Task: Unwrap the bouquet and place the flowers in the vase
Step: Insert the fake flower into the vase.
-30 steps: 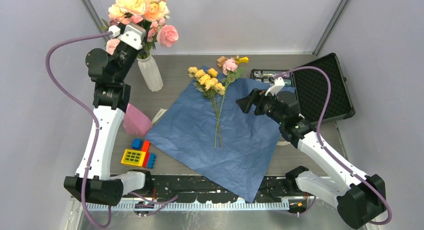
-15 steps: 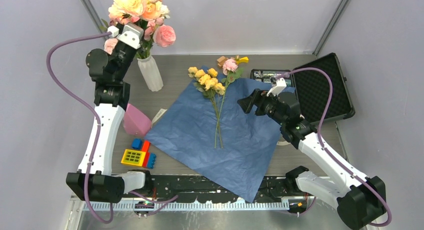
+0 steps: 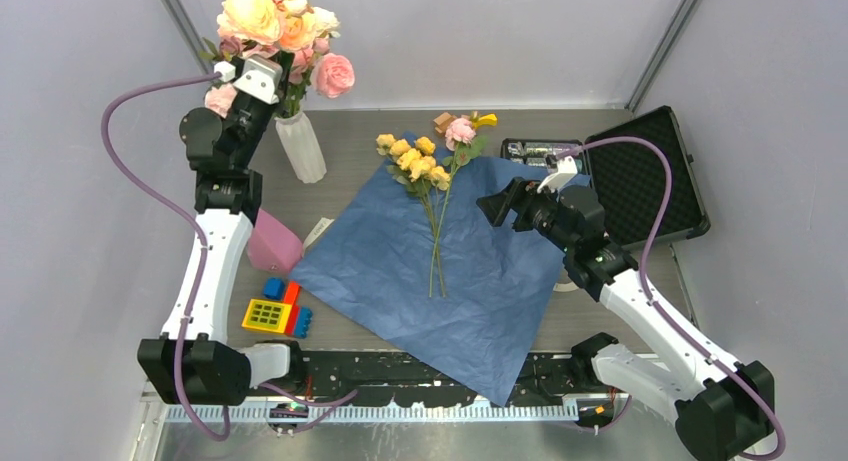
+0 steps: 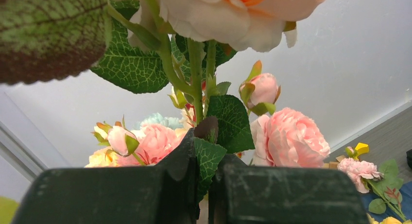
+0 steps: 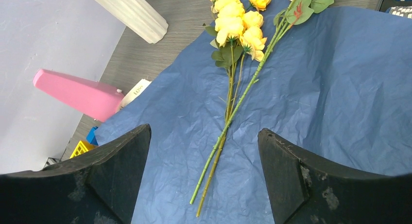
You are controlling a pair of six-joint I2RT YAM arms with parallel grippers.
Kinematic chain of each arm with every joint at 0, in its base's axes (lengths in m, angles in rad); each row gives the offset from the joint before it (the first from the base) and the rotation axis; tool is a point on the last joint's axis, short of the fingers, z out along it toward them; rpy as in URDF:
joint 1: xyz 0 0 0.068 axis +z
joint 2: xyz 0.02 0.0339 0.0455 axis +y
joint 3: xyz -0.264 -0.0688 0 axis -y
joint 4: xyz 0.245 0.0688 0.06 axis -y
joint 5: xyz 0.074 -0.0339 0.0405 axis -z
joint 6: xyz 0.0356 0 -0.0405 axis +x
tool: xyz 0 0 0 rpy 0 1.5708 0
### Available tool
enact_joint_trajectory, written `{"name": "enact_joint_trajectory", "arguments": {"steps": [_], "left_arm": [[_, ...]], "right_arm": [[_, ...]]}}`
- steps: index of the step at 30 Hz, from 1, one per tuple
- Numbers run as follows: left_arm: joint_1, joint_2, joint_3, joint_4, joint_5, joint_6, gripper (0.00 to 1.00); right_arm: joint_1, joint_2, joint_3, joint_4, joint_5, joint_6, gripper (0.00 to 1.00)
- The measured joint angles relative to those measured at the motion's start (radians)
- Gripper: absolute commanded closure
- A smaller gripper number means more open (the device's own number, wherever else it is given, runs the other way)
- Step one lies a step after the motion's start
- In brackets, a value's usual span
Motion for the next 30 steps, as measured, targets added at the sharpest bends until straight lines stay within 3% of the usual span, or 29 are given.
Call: {"name": "enact_joint_trajectory", "arguments": {"steps": [30], "left_arm": [[0.043,-0.027,-0.133,0.097,-0.035,-0.049,1.00]], "right_arm": [[-0.005,-0.056,-0.003,-0.001,-0.001,0.005,0.14]]}}
